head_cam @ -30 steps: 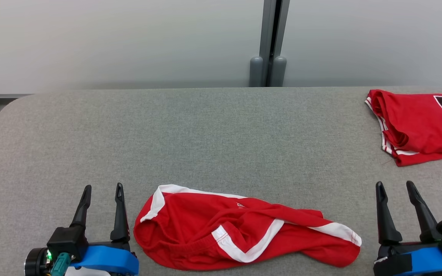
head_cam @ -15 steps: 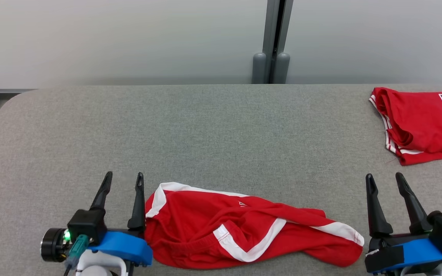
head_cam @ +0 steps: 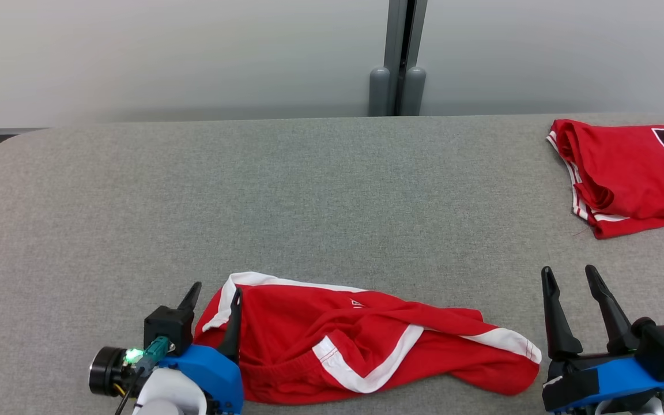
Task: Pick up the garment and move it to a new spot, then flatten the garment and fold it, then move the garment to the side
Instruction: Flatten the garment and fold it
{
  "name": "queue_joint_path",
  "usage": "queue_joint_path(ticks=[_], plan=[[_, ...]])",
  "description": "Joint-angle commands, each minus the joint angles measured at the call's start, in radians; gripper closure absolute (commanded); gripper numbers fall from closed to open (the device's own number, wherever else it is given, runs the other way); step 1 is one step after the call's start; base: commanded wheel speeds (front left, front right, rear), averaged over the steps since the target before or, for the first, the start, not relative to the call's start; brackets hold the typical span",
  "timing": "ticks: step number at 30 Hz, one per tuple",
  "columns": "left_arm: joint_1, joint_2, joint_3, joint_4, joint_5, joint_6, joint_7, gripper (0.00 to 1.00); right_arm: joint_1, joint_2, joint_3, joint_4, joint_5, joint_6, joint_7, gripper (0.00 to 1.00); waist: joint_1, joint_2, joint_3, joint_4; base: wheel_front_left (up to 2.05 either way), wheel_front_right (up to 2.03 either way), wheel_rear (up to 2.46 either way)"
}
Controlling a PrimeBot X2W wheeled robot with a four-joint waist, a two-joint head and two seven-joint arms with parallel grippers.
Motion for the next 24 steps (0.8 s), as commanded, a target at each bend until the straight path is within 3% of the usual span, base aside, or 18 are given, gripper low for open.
queue_joint_path(ticks=[1, 15, 16, 18, 19, 24], plan=[[0.002, 0.005, -0.001, 0.005, -0.005, -0.001, 0.004, 0.0, -0.009, 0.0, 0.001, 0.001, 0.005, 0.0, -0.004, 0.0, 0.0, 0.0, 0.001, -0.001, 0.0, 0.0, 0.0], [0.021, -0.006, -0.018, 0.179, -0.054, -0.029, 0.067, 0.0, -0.023, 0.0, 0.007, 0.02, 0.001, 0.0, -0.011, 0.0, 0.0, 0.0, 0.006, -0.013, 0.0, 0.0, 0.0], [0.019, -0.008, -0.018, 0.191, -0.059, -0.031, 0.069, 0.31, -0.023, 0.0, 0.009, 0.02, 0.001, 0.0, -0.011, 0.0, 0.0, 0.0, 0.003, -0.015, 0.0, 0.0, 0.0], [0.011, -0.013, -0.025, 0.218, -0.062, -0.039, 0.067, 0.68, -0.023, 0.0, 0.01, 0.022, 0.0, 0.0, -0.01, 0.0, 0.0, 0.0, 0.0, -0.017, 0.0, 0.0, 0.0], [0.005, -0.017, -0.028, 0.226, -0.065, -0.044, 0.064, 1.0, -0.023, 0.0, 0.009, 0.021, -0.001, 0.0, -0.01, 0.0, 0.0, 0.0, -0.002, -0.018, 0.0, 0.0, 0.0], [-0.067, -0.022, -0.029, 0.217, -0.061, -0.056, 0.005, 1.0, -0.023, 0.0, -0.001, 0.014, -0.006, 0.0, -0.007, 0.0, 0.0, 0.0, -0.006, -0.018, 0.0, 0.0, 0.0]])
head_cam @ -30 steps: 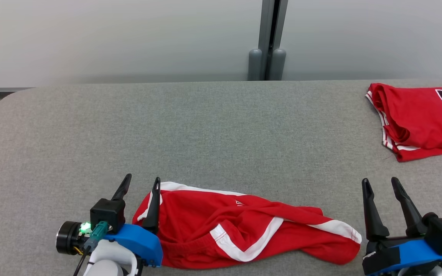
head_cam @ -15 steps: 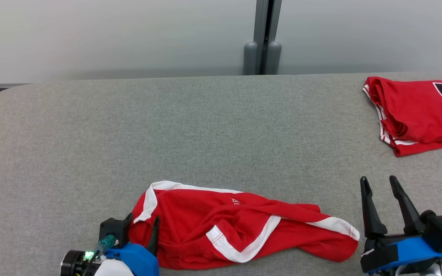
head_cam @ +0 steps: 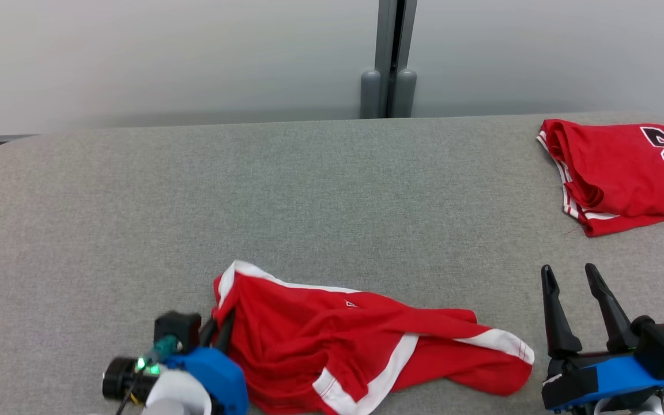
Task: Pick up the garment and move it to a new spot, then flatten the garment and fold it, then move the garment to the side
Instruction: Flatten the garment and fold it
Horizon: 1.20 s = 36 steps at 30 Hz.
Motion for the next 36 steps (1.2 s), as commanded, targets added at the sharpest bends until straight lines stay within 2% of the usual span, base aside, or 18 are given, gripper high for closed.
queue_joint_path(ticks=[1, 6, 10, 19, 20, 21, 22, 23, 30, 36], plan=[[-0.031, -0.001, 0.002, -0.008, 0.004, -0.001, -0.011, 1.0, -0.014, 0.0, -0.002, -0.002, -0.002, 0.0, 0.001, 0.0, 0.0, 0.0, 0.001, 0.0, 0.0, 0.0, 0.0], [-0.134, 0.001, 0.023, -0.038, -0.001, 0.0, -0.064, 1.0, -0.02, 0.0, -0.004, -0.01, 0.0, 0.0, -0.005, 0.0, 0.0, 0.0, 0.009, -0.012, 0.0, 0.0, 0.0], [-0.214, 0.023, 0.038, -0.038, 0.003, 0.0, -0.081, 1.0, -0.03, -0.001, -0.004, -0.007, 0.002, 0.0, -0.007, 0.0, 0.0, 0.0, 0.022, -0.041, 0.0, 0.0, 0.0], [-0.327, 0.07, 0.07, 0.063, -0.009, 0.001, -0.109, 1.0, -0.043, 0.0, -0.029, -0.006, 0.0, 0.0, -0.017, 0.0, 0.0, 0.0, 0.069, -0.106, 0.0, 0.0, 0.0], [-0.331, 0.066, 0.069, 0.08, -0.011, 0.001, -0.115, 0.94, -0.044, -0.001, -0.03, -0.004, 0.0, 0.0, -0.019, 0.0, 0.0, 0.0, 0.073, -0.109, 0.0, 0.0, 0.0], [-0.338, 0.063, 0.072, 0.096, -0.015, 0.003, -0.123, 0.68, -0.045, -0.001, -0.032, -0.003, 0.001, 0.0, -0.02, 0.0, 0.0, 0.0, 0.077, -0.111, 0.0, 0.0, 0.0], [-0.344, 0.063, 0.07, 0.11, -0.013, 0.004, -0.131, 0.1, -0.045, -0.001, -0.033, -0.001, 0.002, 0.0, -0.02, 0.0, 0.0, 0.0, 0.079, -0.111, 0.0, 0.0, 0.0], [-0.346, 0.061, 0.069, 0.121, -0.012, 0.005, -0.141, 0.0, -0.045, 0.0, -0.034, 0.001, 0.002, 0.0, -0.021, 0.0, 0.0, 0.0, 0.081, -0.111, 0.0, 0.0, 0.0], [-0.303, 0.043, 0.082, 0.123, -0.007, 0.01, -0.195, 0.0, -0.041, -0.001, -0.039, 0.021, 0.0, 0.0, -0.028, 0.0, 0.0, 0.0, 0.059, -0.084, 0.0, 0.0, 0.0], [-0.186, 0.032, 0.132, -0.062, 0.017, 0.036, -0.2, 0.0, -0.029, -0.001, -0.038, 0.025, -0.002, 0.0, -0.025, 0.0, 0.0, 0.0, 0.032, -0.057, 0.0, 0.0, 0.0]])
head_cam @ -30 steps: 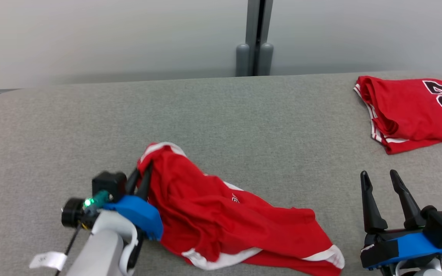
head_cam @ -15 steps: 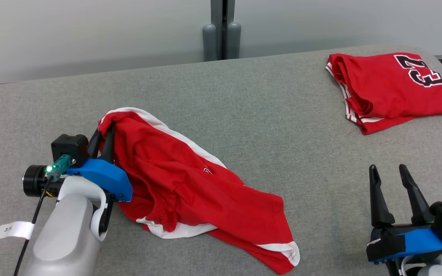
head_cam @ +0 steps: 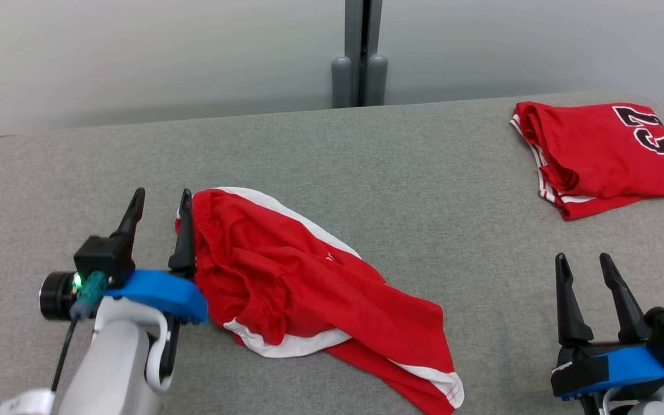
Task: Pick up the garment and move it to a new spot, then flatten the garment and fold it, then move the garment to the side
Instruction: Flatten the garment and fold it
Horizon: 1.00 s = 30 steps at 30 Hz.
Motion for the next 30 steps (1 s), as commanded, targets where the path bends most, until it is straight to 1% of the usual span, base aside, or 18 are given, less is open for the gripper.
queue_joint_path(ticks=[1, 4, 8, 13, 21, 24, 27, 30], plan=[[0.034, -0.001, 0.011, -0.03, 0.009, 0.006, -0.004, 0.0, 0.009, -0.001, 0.0, 0.0, -0.001, 0.0, -0.005, 0.0, 0.0001, 0.0, -0.003, 0.005, 0.0, 0.0, 0.0], [0.109, -0.012, 0.035, -0.129, 0.03, 0.021, -0.004, 0.0, 0.017, -0.001, -0.001, 0.0, 0.003, 0.0, -0.005, 0.0, 0.0001, 0.0, -0.011, 0.019, 0.0, 0.0, 0.0], [0.203, -0.018, 0.06, -0.234, 0.056, 0.03, -0.004, 0.0, 0.024, -0.001, 0.001, 0.0, 0.007, 0.0, -0.002, 0.0, 0.0001, 0.0, -0.02, 0.035, 0.0, 0.0, 0.0], [0.291, -0.019, 0.076, -0.305, 0.082, 0.026, -0.004, 0.0, 0.03, -0.001, 0.001, 0.0, 0.008, 0.0, 0.003, 0.0, 0.0001, 0.0, -0.033, 0.047, 0.0, 0.0, 0.0], [0.323, -0.024, 0.067, -0.329, 0.107, 0.0, -0.004, 0.0, 0.04, -0.001, 0.008, 0.007, 0.009, 0.0, 0.006, 0.0, 0.0001, 0.0, -0.051, 0.054, 0.0, 0.0, 0.0], [0.3, -0.023, 0.009, -0.302, 0.118, -0.047, -0.004, 0.0, 0.046, -0.001, 0.013, 0.005, 0.004, 0.0, 0.009, 0.0, 0.0001, 0.0, -0.056, 0.053, 0.0, 0.0, 0.0], [0.286, -0.022, -0.034, -0.271, 0.122, -0.067, 0.004, 0.0, 0.043, -0.001, 0.017, 0.002, 0.003, 0.0, 0.01, 0.0, 0.0001, 0.0, -0.052, 0.05, 0.0, 0.0, 0.0], [0.278, -0.024, -0.059, -0.246, 0.117, -0.075, 0.012, 0.0, 0.042, -0.001, 0.021, 0.0, 0.003, 0.0, 0.012, 0.0, 0.0001, 0.0, -0.047, 0.045, 0.0, 0.0, 0.0]])
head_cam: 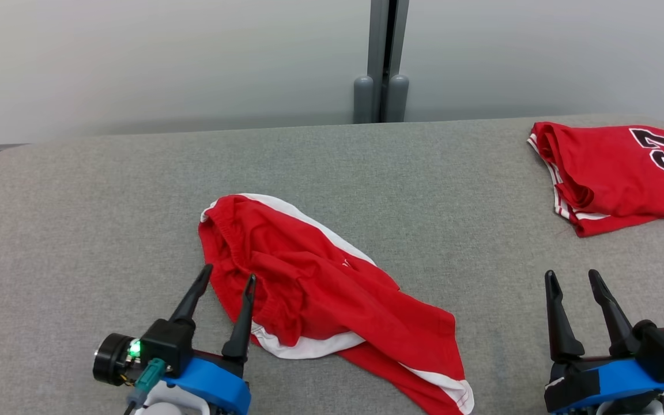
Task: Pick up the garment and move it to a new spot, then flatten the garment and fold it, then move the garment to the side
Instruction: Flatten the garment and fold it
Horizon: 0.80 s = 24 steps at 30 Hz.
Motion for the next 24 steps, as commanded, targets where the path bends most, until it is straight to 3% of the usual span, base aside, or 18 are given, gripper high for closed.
queue_joint_path(ticks=[1, 10, 18, 20, 21, 24], plan=[[-0.013, 0.001, -0.005, 0.006, -0.002, -0.002, -0.001, 0.0, 0.003, -0.001, -0.002, -0.002, 0.003, 0.0, 0.0, 0.0, 0.0001, 0.0, 0.002, -0.002, 0.0, 0.0, 0.0], [-0.039, 0.009, -0.093, 0.163, -0.027, -0.02, 0.003, 0.0, -0.015, -0.001, 0.002, 0.009, -0.001, 0.0, -0.002, 0.0, 0.0001, 0.0, 0.028, -0.036, 0.0, 0.0, 0.0], [-0.082, 0.008, -0.103, 0.313, -0.053, -0.024, -0.007, 0.0, -0.022, -0.001, 0.004, 0.014, 0.0, 0.0, -0.008, 0.0, 0.0001, 0.0, 0.046, -0.061, 0.0, 0.0, 0.0], [-0.099, 0.003, -0.105, 0.343, -0.064, -0.025, -0.01, 0.73, -0.022, -0.001, 0.002, 0.015, 0.001, 0.0, -0.01, 0.0, 0.0001, 0.0, 0.048, -0.064, 0.0, 0.0, 0.0], [-0.106, 0.0, -0.107, 0.355, -0.067, -0.025, -0.009, 1.0, -0.021, -0.001, 0.0, 0.015, 0.001, 0.0, -0.011, 0.0, 0.0001, 0.0, 0.048, -0.063, 0.0, 0.0, 0.0], [-0.122, -0.013, -0.104, 0.357, -0.081, -0.026, -0.014, 1.0, -0.015, -0.001, -0.013, 0.016, 0.001, 0.0, -0.011, 0.0, 0.0001, 0.0, 0.046, -0.052, 0.0, 0.0, 0.0]])
